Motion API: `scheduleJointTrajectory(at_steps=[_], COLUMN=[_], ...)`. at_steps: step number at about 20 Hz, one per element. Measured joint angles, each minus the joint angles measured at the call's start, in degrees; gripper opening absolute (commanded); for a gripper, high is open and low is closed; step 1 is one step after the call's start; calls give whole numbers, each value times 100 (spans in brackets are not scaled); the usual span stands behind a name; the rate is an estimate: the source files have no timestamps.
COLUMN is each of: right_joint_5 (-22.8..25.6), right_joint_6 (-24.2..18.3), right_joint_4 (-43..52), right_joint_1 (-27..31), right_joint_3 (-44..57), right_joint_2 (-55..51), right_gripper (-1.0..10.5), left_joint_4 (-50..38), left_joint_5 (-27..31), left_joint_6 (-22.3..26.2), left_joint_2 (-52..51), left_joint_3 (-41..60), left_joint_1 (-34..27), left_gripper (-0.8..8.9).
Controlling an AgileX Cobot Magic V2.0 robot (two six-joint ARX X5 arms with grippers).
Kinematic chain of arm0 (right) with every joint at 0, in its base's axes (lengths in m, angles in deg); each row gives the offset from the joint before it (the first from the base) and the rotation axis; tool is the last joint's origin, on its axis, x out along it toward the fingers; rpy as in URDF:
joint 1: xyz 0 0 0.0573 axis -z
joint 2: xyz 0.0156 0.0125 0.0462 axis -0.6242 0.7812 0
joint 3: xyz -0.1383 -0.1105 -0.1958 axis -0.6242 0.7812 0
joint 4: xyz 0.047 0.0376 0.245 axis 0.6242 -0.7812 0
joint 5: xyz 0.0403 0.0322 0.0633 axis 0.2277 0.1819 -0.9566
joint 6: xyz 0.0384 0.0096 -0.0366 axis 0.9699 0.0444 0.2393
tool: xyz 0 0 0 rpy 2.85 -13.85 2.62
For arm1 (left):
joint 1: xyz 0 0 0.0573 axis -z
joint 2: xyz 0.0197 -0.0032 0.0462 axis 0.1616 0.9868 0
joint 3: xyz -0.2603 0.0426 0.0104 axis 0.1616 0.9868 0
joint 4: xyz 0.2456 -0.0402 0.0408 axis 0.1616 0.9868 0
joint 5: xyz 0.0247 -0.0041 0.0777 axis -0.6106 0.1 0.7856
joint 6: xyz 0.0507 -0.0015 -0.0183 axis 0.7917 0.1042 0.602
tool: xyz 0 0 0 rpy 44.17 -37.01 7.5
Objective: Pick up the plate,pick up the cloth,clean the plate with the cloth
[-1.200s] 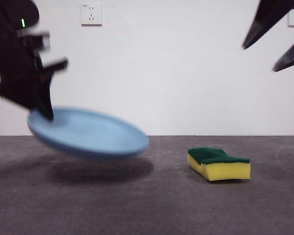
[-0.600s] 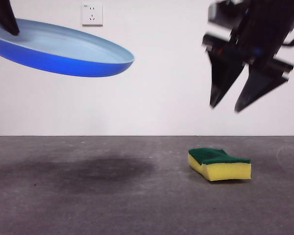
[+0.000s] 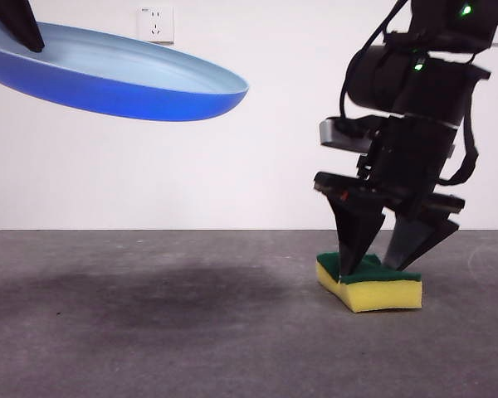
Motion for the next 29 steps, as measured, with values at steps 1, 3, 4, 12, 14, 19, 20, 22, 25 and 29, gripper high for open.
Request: scheduleJointTrajectory(at_steps=[1, 3, 4, 12, 14, 19, 20, 22, 25, 29], right_joint_5=[7, 57, 74, 146, 133, 131, 131, 133, 133, 131], right_joint_6=[15, 17, 33, 125, 157, 348, 376, 446, 560, 667], right_joint_4=[28, 55, 59, -227, -214, -201, -160, -118, 210, 763], right_joint_1=[-35, -77, -85, -216, -271, -549, -664, -903, -1340, -1768], right_joint_3=[-20, -70, -74, -28, -28, -28, -31, -31, -31, -31], right_joint_2=[103, 245, 260, -365, -918, -2031, -2135, -2116, -1888, -1626], right_gripper=[104, -16, -16, -16, -16, -16, -16, -16, -17, -16], left_joint_4=[-61, -138, -157, -387, -551, -837, -951, -1193, -1340, -1403], left_joint_5=[-2, 0, 2, 575, 573, 426, 203, -103, -170, -170], left_joint_6=[-2, -2, -2, -2, -2, -28, -48, -136, -225, -264], left_joint_2=[0, 0, 0, 811, 1204, 2039, 2109, 2120, 2114, 2114], left_joint_3=[0, 0, 0, 0, 0, 0, 0, 0, 0, 0], left_joint_1=[26, 28, 28, 31, 35, 262, 352, 566, 881, 1113], left_gripper=[-8, -8, -8, -8, -8, -8, -8, -8, -8, -8])
